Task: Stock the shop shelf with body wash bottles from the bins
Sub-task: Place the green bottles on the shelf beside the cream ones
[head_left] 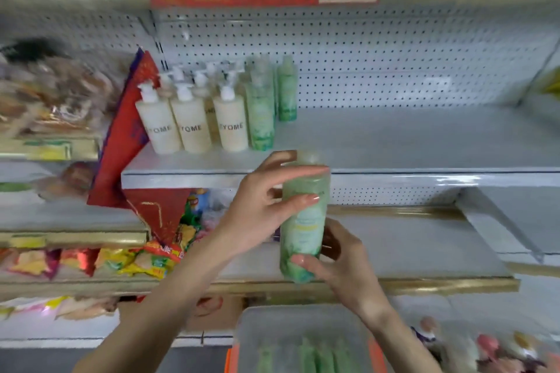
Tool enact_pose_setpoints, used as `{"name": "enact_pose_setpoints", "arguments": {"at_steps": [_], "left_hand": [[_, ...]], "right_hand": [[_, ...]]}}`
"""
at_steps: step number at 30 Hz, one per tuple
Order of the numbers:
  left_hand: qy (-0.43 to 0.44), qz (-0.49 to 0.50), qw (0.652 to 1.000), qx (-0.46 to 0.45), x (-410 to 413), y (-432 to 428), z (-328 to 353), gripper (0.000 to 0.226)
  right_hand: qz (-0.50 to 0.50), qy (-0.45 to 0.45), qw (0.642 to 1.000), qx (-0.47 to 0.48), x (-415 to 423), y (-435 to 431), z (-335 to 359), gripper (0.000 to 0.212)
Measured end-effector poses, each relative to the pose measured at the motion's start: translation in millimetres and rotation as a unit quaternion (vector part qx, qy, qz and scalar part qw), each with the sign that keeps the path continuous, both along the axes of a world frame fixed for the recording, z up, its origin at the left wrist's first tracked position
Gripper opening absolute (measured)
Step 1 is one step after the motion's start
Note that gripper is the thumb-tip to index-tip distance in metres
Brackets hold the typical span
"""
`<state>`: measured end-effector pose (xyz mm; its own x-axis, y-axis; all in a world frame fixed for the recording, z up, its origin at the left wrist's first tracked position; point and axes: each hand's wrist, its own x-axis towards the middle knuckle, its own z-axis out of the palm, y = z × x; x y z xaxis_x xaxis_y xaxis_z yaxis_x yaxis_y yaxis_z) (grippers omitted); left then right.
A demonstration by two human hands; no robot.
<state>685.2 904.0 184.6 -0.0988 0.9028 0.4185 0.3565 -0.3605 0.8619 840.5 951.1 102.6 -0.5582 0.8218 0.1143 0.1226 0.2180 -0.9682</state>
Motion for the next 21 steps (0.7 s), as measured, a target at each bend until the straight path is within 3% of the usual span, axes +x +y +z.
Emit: {"name": "enact_pose_setpoints", "arguments": {"at_steps": [6,10,16,21], "left_hand": [[0.057,0.026,0.998,0.031,-39,18,26,0.043],[0.061,0.091,0.991,0.073,-85,29,22,0.035],[-0.042,0.306,0.950,0.040,-165,55,-20,0.032],[-0.038,0.298,0.952,-0.055,-193,90,-55,0.060]], "right_hand": [[0.025,0.015,1.000,0.002,-37,38,22,0.042],[0.011,0.015,0.999,-0.031,-56,73,28,0.033],[-0.082,-0.036,0.996,-0.017,-83,145,41,0.037],[-0.120,-0.080,0.990,-0.003,-109,188,33,0.045]]}}
